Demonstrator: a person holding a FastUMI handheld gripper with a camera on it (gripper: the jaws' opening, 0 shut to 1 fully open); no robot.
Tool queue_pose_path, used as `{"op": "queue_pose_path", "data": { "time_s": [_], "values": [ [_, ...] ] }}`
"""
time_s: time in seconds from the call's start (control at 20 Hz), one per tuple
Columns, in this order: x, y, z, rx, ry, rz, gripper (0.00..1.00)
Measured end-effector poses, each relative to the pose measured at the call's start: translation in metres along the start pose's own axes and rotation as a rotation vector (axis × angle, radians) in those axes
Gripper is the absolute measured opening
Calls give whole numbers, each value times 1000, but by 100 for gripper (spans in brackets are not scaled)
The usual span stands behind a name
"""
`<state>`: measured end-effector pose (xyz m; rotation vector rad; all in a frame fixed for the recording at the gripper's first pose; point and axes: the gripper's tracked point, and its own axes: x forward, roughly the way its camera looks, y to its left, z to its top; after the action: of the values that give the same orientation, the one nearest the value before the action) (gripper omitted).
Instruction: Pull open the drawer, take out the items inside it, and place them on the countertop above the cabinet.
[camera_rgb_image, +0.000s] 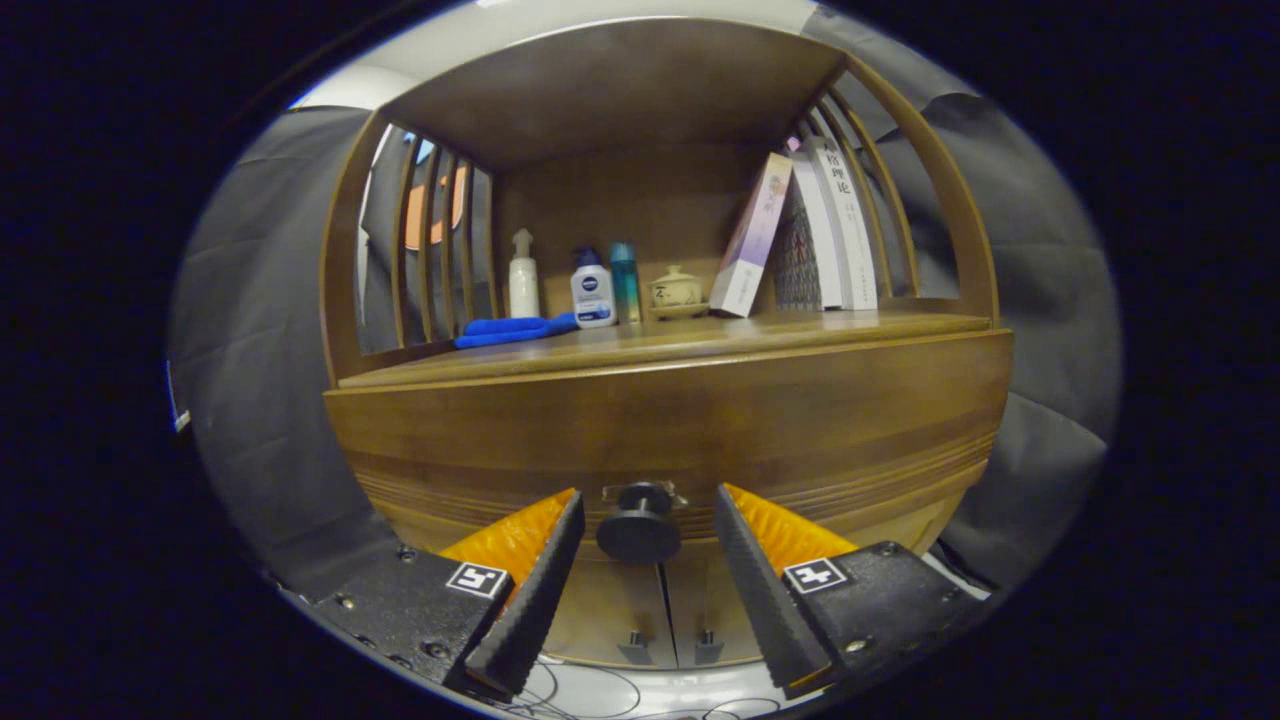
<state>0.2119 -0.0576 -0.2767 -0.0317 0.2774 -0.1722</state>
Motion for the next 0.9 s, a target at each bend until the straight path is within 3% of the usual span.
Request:
{"op": "queue_pose_path", "data": {
  "time_s": [0.55,0.9],
  "values": [
    [12,5,-9,18,14,-50,44],
    [-14,3,-14,-3,46,-56,40]
  ]
}}
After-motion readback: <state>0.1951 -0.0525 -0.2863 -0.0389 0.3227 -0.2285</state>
